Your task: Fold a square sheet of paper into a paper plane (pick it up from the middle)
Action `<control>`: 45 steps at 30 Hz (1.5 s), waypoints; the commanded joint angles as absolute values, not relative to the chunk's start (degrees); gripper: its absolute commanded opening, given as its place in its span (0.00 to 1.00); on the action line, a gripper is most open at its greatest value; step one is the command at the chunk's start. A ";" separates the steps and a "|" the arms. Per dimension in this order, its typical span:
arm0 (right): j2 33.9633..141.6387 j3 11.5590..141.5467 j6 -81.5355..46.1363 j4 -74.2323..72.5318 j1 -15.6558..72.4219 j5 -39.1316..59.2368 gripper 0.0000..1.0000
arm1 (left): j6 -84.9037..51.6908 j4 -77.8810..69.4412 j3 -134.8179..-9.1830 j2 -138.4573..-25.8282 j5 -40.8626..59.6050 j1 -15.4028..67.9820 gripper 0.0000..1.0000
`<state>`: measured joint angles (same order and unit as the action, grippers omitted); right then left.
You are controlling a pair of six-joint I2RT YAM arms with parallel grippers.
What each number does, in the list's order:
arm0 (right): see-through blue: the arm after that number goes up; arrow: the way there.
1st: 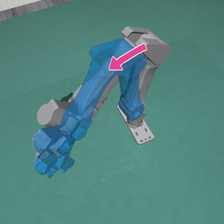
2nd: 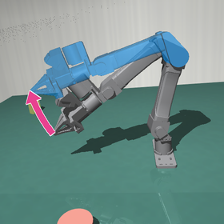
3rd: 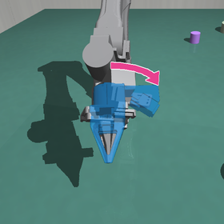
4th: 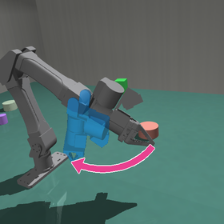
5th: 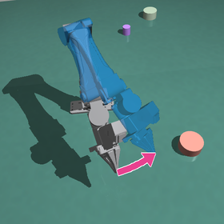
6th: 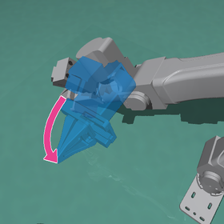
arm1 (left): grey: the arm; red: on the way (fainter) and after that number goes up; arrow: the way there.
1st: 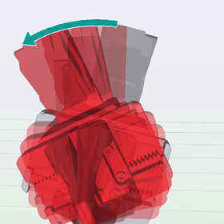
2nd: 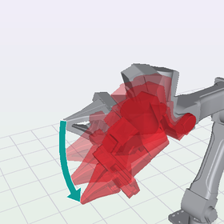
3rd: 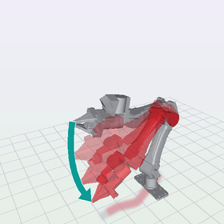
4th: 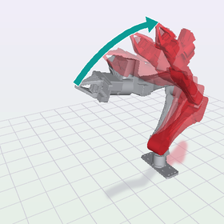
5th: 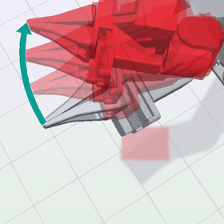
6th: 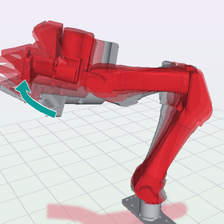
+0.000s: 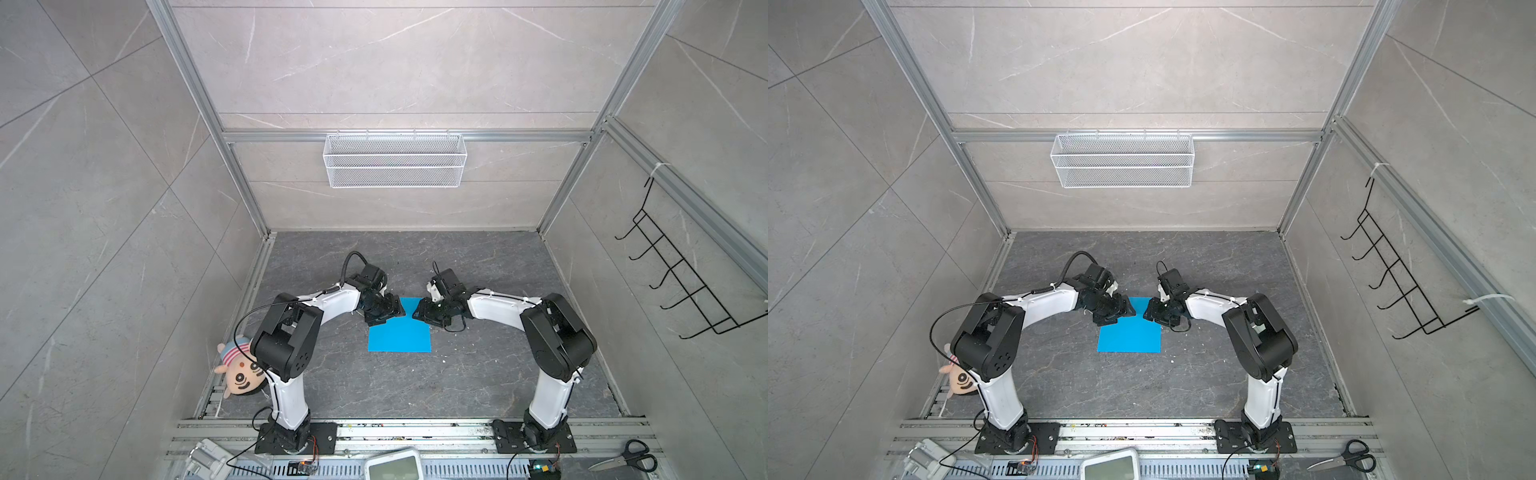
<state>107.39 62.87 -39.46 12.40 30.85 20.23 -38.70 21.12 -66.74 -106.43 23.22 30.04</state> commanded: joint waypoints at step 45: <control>118.18 67.35 -38.32 6.49 33.22 31.00 0.43 | -45.36 2.13 -53.40 -101.51 29.00 26.19 0.47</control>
<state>115.74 68.58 -37.78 4.91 32.14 32.38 -45.76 2.50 -54.06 -103.70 29.52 26.26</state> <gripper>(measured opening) 0.431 0.501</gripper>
